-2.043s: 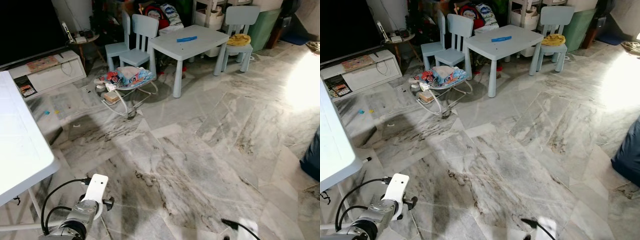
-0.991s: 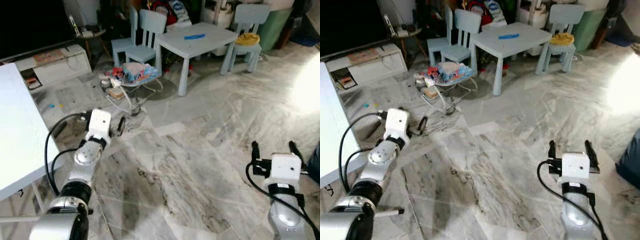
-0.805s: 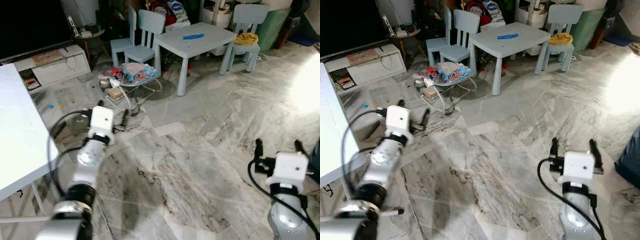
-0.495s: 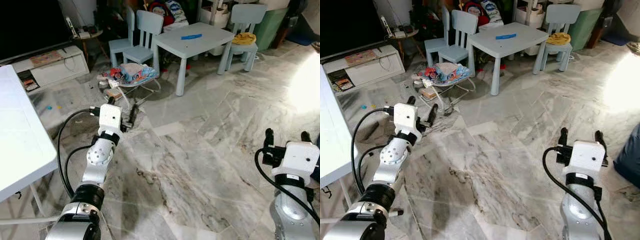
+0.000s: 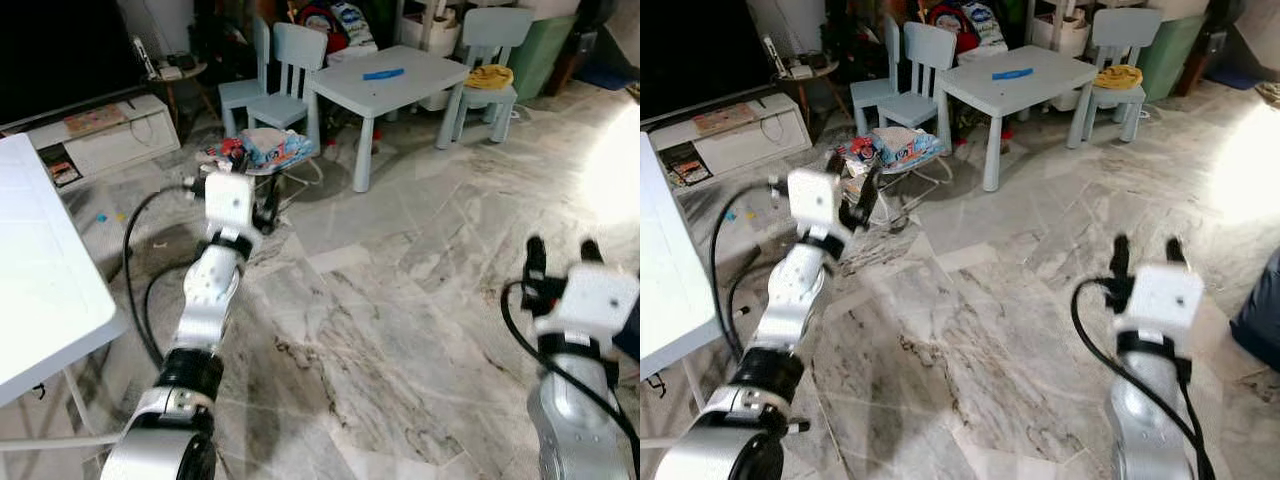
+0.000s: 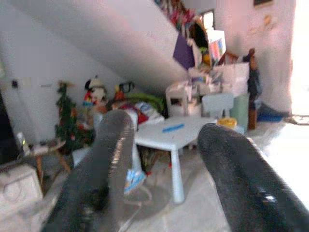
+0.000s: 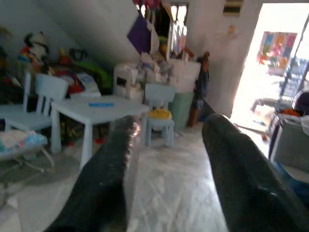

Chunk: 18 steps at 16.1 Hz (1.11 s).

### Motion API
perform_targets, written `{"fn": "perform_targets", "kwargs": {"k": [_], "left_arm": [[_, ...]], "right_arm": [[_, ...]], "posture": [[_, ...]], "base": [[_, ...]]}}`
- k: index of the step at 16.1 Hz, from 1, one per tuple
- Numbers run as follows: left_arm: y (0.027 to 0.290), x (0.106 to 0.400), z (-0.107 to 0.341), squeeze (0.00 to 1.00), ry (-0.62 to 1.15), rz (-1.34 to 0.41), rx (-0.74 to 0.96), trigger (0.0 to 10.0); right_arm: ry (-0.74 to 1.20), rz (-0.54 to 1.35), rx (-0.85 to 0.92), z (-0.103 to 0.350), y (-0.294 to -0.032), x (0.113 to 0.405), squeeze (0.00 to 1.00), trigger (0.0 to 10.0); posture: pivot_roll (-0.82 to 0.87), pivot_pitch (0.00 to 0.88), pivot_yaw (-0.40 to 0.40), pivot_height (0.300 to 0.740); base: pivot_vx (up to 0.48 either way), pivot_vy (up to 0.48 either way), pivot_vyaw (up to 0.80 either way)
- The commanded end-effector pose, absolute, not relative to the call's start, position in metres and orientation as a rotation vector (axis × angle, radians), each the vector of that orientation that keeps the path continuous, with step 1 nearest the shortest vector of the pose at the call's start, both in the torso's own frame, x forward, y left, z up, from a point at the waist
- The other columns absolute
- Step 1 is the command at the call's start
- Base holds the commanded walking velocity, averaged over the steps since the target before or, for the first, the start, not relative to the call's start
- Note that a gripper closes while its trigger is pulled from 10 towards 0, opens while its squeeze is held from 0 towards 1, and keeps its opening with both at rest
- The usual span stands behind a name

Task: Hang keys on a hook

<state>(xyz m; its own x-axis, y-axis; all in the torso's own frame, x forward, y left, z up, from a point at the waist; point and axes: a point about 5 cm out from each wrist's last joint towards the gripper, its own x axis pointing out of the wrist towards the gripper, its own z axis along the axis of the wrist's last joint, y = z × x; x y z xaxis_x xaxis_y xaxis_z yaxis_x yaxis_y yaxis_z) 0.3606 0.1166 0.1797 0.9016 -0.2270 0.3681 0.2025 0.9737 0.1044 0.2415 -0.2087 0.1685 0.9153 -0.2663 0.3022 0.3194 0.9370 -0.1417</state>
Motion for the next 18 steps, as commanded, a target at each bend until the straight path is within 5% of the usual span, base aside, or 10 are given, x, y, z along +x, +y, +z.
{"fn": "perform_targets", "kwargs": {"k": [1,5,6,7,8,9,14,18], "left_arm": [[0.117,0.363,0.186,0.0,-0.398,-0.225,0.064,0.0],[0.126,0.364,0.174,0.0,-0.329,-0.205,0.074,0.0],[0.127,0.363,0.168,0.0,-0.297,-0.214,0.081,9.2],[0.129,0.363,0.164,0.0,-0.266,-0.23,0.091,10.0],[0.131,0.364,0.162,0.0,-0.243,-0.231,0.091,10.0],[0.137,0.364,0.161,1.0,-0.235,-0.263,0.164,10.0],[0.158,0.35,0.137,1.0,-0.105,-0.223,0.293,10.0],[0.151,0.321,0.126,1.0,-0.096,-0.149,0.221,10.0]], "right_arm": [[-0.308,-0.279,-0.197,0.176,-0.203,0.244,0.0,0.0],[-0.245,-0.278,-0.145,0.167,-0.203,0.242,0.0,0.0],[-0.206,-0.273,-0.125,0.163,-0.203,0.241,0.0,3.8],[-0.17,-0.271,-0.146,0.16,-0.204,0.24,0.0,10.0],[-0.155,-0.278,-0.176,0.159,-0.205,0.239,0.0,10.0],[-0.15,-0.236,-0.104,0.159,-0.203,0.237,1.0,10.0],[-0.082,-0.086,-0.141,0.154,-0.194,0.224,1.0,10.0],[-0.152,-0.148,-0.142,0.166,-0.187,0.226,1.0,10.0]], "posture": [[-0.06,0.0,0.065,0.74],[-0.06,0.0,0.067,0.74],[-0.06,0.0,0.065,0.74],[-0.06,0.0,0.066,0.74],[-0.06,0.0,0.066,0.74],[-0.06,0.0,0.067,0.74],[-0.05,0.0,0.079,0.74],[-0.03,0.0,0.043,0.74]], "base": [[0.0,0.0,0.0],[0.0,0.0,0.0],[0.0,0.0,0.0],[0.0,0.0,0.0],[0.0,0.0,0.0],[0.0,0.0,0.0],[0.0,0.0,0.0],[0.0,0.0,0.0]]}}
